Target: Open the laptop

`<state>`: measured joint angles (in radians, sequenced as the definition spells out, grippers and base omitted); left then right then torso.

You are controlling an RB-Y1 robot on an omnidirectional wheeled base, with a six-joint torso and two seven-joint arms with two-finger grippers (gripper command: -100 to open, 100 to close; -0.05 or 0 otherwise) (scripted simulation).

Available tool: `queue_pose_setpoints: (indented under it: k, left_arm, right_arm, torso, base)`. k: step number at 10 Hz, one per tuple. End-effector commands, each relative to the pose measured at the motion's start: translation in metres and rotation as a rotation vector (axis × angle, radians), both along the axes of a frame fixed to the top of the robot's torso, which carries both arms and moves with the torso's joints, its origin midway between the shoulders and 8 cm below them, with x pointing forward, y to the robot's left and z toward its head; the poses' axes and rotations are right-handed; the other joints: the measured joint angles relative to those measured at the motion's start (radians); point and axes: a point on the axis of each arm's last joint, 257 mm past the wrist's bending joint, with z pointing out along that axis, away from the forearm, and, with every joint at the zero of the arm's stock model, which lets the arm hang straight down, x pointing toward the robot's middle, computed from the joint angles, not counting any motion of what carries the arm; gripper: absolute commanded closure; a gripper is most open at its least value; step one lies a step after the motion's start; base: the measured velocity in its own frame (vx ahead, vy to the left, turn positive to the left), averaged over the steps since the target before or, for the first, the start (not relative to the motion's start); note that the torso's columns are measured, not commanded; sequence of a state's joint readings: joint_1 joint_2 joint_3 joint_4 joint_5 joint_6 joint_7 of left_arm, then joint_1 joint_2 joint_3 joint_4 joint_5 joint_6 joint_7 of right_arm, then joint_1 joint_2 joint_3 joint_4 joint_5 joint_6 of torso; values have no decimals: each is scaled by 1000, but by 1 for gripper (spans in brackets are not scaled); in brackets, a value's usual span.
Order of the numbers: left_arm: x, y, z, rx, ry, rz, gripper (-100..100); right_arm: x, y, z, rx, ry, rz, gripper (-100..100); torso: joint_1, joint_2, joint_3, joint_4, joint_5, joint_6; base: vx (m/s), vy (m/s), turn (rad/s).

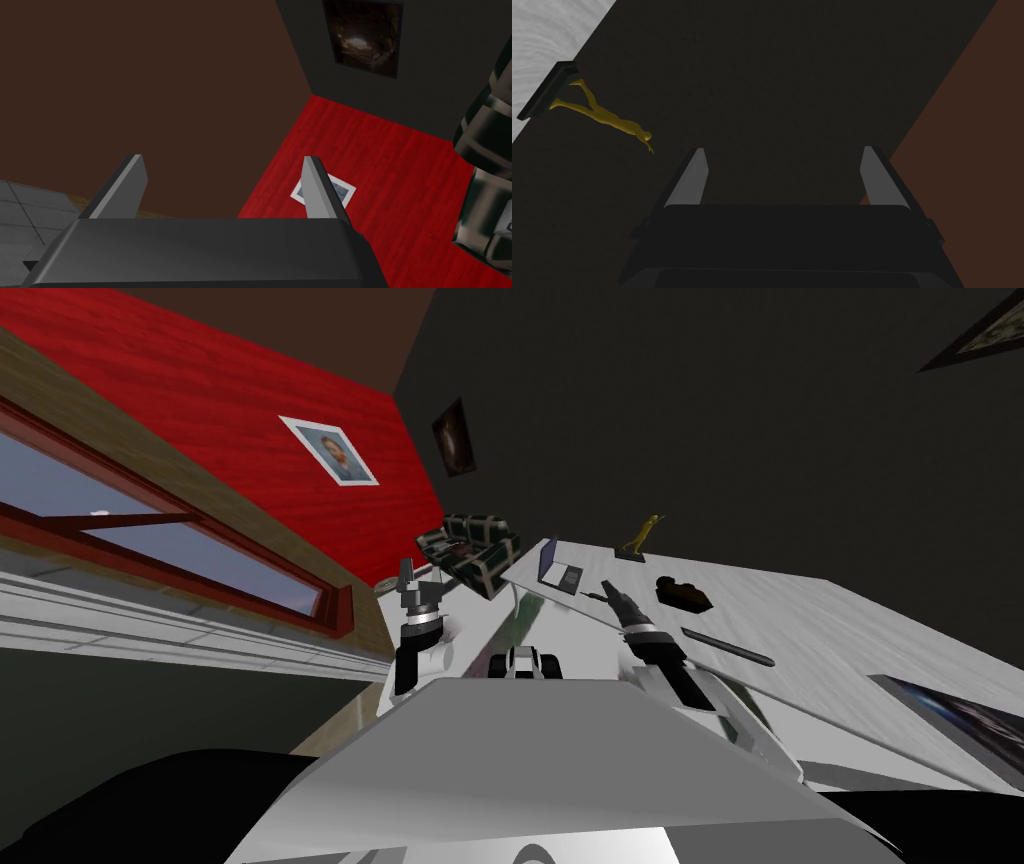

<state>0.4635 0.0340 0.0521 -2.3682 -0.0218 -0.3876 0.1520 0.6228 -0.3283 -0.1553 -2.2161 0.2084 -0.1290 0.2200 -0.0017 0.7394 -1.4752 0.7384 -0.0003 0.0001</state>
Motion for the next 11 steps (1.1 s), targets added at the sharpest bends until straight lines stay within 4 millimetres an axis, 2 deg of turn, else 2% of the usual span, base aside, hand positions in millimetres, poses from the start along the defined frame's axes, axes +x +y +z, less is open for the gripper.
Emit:
queue_pose_setpoints:
  k: [1, 3, 4, 6, 7, 11]
  left_arm:
    - [0, 0, 0, 0, 0, 0, 0]
    - [0, 0, 0, 0, 0, 0, 0]
    - [0, 0, 0, 0, 0, 0, 0]
    - [0, 0, 0, 0, 0, 0, 0]
    - [0, 0, 0, 0, 0, 0, 0]
    - [0, 0, 0, 0, 0, 0, 0]
  right_arm:
    - [-6, -24, -22, -117, 102, -66, -100]
    - [-12, -42, -34, -211, 169, -111, -100]
    - [-13, -44, -36, -209, 176, -116, -100]
    - [-20, -65, -46, -308, 243, -161, -100]
    - [-20, -66, -48, -307, 249, -166, -100]
    - [-36, -115, -62, -523, 389, -259, -100]
  torso:
    - [1, -1, 0, 0, 0, 0]
    - [1, -2, -1, -1, 0, 0]
    - [3, -1, -1, 0, 1, 0]
    - [-1, 0, 0, 0, -1, 0]
    - [2, -3, -1, -1, 0, 0]
    - [6, -3, -2, -1, 2, 0]
  base:
    - [127, 179, 19]
    - [131, 181, 28]
    - [81, 146, 0]
    - [113, 137, 21]
    - [89, 123, 3]
    - [122, 162, 23]
